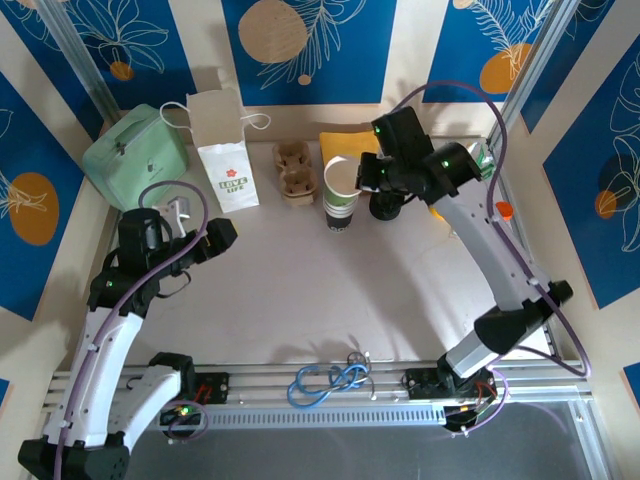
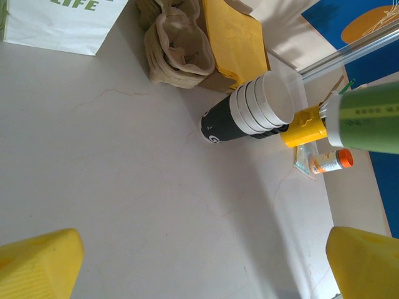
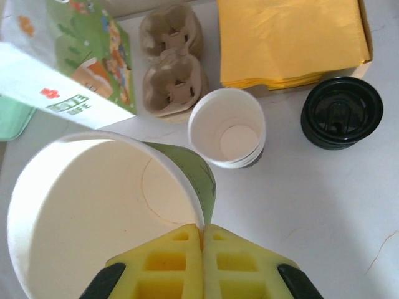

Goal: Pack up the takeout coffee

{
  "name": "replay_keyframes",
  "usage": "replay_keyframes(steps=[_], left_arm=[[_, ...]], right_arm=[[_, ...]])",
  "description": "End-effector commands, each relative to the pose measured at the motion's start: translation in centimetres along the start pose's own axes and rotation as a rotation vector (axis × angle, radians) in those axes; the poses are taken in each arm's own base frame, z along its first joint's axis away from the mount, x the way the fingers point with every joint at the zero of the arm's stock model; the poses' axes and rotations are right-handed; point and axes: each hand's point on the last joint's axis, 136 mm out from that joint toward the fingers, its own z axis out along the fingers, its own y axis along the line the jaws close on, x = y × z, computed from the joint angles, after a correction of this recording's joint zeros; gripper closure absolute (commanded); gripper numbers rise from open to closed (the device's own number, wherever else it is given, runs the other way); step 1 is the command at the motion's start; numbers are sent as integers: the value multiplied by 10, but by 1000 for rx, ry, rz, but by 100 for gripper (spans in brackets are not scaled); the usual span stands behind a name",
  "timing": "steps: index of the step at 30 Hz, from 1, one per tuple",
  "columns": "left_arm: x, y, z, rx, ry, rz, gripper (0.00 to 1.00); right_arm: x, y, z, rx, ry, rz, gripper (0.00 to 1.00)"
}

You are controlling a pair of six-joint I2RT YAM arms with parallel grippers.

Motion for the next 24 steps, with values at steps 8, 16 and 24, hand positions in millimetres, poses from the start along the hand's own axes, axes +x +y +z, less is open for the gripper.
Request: replay_keyframes(steps=[8,16,24], left_arm=[[6,2,1,7,8,12,1],[5,2,9,15,22,-9,2],[6,0,16,47,27,-29,2]], right_arm=[[79,-7,13,-35,132,-79,95],[147,-17,64,-1,234,-122,97],[186,-28,98,11,268,-103,97]])
